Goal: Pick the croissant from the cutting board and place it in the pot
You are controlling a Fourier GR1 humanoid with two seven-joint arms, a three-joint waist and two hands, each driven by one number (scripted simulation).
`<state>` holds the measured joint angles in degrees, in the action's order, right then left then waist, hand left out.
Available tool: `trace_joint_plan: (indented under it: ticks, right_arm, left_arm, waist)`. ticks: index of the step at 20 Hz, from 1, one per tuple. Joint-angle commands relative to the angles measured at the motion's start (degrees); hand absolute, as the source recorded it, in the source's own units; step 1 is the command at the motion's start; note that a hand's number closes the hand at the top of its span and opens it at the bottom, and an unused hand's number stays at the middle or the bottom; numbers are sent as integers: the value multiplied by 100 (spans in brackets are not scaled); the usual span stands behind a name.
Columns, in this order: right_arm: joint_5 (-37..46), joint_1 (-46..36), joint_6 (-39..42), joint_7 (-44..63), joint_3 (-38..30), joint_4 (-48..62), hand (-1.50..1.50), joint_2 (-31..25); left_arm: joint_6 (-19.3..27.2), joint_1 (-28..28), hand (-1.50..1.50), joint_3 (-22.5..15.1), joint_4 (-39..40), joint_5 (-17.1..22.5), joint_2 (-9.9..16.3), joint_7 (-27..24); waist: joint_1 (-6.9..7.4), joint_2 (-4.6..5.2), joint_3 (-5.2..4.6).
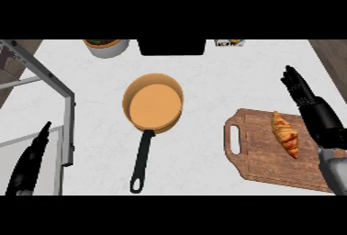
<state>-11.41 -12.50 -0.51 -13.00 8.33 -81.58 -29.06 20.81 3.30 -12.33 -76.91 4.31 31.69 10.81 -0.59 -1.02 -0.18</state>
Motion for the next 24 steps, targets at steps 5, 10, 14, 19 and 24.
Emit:
trace_joint_plan:
  ticks: [5, 10, 14, 19, 24]
  right_arm:
    - [1254, 308, 291, 702, 820, 392, 150, -766]
    - [2918, 417, -2326, -837, 290, 114, -150, -767]
    - [2423, 1200, -2840, -2230, 291, -394, -150, 97]
    - [3533, 1722, -2524, 11, 807, -1932, -150, -397]
    - [3858, 1565, -1656, 2262, 838, -2427, -150, -717]
  left_arm:
    - [-1102, -596, 0, -492, -422, 632, -834, -570]
    - [-1410, -558, 0, -547, -310, 998, -1099, -560]
    - [-1656, -593, 0, -540, -348, 1105, -1104, -561]
    - [-1811, -891, 0, -489, -25, 922, -1267, -550]
    - [-1785, -985, 0, -476, -19, 915, -1335, -479]
  waist:
    - [-23, 111, -12]
    - [-292, 61, 24]
    - [-129, 76, 28]
    - [-36, 81, 5]
    - [-25, 80, -2]
